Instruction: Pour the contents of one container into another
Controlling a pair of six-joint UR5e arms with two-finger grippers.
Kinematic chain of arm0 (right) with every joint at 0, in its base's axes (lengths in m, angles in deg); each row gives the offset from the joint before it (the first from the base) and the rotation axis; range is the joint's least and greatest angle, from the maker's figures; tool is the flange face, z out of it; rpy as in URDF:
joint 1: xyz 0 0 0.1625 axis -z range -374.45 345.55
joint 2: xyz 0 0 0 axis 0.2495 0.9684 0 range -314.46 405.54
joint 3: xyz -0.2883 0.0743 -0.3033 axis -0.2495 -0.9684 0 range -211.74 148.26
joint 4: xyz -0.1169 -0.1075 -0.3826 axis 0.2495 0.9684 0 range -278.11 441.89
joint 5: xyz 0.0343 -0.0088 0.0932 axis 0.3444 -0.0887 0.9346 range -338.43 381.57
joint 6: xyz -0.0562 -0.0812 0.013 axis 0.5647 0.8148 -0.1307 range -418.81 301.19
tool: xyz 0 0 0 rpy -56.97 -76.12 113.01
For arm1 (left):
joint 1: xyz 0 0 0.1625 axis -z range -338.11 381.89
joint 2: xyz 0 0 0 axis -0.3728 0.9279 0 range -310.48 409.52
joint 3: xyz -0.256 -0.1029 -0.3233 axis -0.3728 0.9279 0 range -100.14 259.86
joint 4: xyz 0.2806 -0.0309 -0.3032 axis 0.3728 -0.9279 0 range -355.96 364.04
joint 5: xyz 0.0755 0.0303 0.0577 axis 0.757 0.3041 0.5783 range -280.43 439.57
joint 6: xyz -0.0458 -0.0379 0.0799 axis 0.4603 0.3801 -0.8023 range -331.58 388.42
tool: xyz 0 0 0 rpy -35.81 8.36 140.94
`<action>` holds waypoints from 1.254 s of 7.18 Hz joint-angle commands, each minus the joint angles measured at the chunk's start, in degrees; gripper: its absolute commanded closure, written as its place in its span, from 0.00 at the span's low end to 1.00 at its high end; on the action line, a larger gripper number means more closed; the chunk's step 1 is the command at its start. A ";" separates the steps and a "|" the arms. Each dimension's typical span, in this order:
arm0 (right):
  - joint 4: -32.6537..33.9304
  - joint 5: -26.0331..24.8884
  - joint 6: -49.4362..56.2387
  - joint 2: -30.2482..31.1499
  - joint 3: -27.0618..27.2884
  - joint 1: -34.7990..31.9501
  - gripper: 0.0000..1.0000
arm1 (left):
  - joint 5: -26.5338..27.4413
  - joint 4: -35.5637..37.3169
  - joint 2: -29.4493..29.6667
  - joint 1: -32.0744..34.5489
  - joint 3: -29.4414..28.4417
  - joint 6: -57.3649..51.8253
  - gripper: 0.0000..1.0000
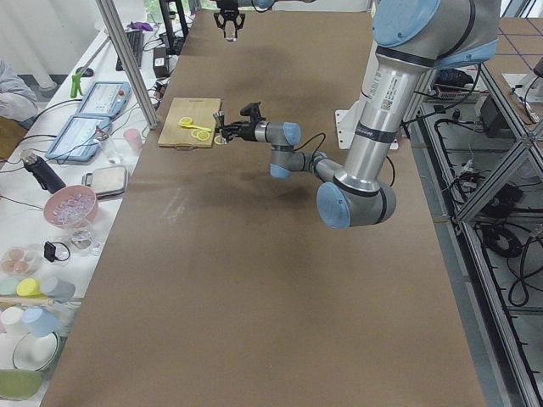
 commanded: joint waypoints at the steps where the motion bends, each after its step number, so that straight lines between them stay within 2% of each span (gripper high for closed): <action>1: -12.49 5.62 -0.89 10.59 1.72 -0.03 1.00 | -6.28 -9.98 -8.20 2.64 0.15 -4.59 1.00; 2: -18.73 7.20 -2.99 14.20 1.19 -0.03 1.00 | -8.42 -10.44 -9.96 5.19 0.41 -4.18 1.00; 4: -27.45 11.94 -3.01 18.62 -2.30 -0.03 1.00 | -6.43 -14.47 -16.11 4.87 -1.25 3.33 1.00; 6: -39.21 12.93 -3.01 18.81 -12.29 -0.03 1.00 | 3.11 -17.29 -25.50 0.85 -0.82 16.41 1.00; 7: -43.88 12.85 -3.01 18.37 -16.61 -0.03 1.00 | 8.99 -16.77 -27.97 -1.88 -0.29 23.09 1.00; 8: -45.84 12.85 -3.01 18.02 -19.52 -0.03 1.00 | 14.79 -15.20 -29.91 -5.12 -0.20 29.33 1.00; 9: -45.95 12.67 -2.84 16.63 -22.60 -0.03 1.00 | 22.33 -9.27 -31.41 -9.16 0.59 36.79 1.00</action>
